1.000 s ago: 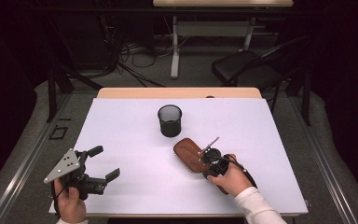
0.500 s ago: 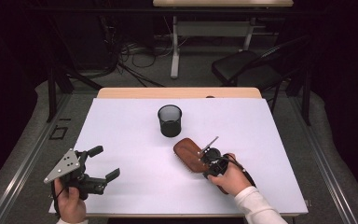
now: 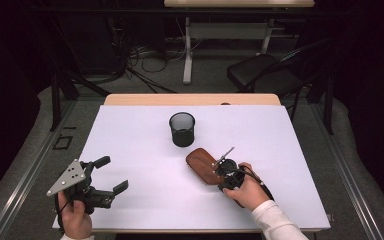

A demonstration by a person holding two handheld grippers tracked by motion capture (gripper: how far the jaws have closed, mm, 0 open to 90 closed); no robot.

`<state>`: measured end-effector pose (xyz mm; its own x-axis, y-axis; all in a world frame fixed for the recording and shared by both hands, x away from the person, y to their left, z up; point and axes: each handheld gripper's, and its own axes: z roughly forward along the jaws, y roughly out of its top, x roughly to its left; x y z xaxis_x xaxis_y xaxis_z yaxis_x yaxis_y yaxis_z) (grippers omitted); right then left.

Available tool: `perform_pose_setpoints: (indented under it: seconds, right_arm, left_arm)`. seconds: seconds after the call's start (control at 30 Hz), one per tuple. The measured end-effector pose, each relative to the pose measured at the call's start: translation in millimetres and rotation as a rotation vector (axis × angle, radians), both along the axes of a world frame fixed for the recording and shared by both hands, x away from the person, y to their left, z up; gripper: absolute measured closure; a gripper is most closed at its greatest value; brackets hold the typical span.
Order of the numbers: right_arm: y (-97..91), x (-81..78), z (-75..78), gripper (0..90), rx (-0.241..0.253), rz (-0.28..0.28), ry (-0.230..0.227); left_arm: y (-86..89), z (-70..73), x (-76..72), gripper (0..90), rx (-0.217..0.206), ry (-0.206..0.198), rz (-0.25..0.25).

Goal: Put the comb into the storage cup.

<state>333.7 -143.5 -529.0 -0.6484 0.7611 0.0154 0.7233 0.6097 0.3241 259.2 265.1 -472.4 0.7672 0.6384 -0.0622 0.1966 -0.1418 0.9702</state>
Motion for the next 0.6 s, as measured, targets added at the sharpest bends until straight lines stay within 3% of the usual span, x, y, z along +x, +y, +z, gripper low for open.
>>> perform_pose_setpoints:
  seconds: [0.23,0.6]
  right_arm:
    - [-1.7,-0.7,1.9,72.5,-0.001,-0.003,0.005]
    - [-4.6,-3.3,1.8,72.5,0.051,-0.021,-0.021]
  left_arm:
    - [0.0,-0.2,0.2,0.4,0.0,0.002,0.0]
    - [-0.2,-0.3,0.2,0.4,0.001,0.003,-0.001]
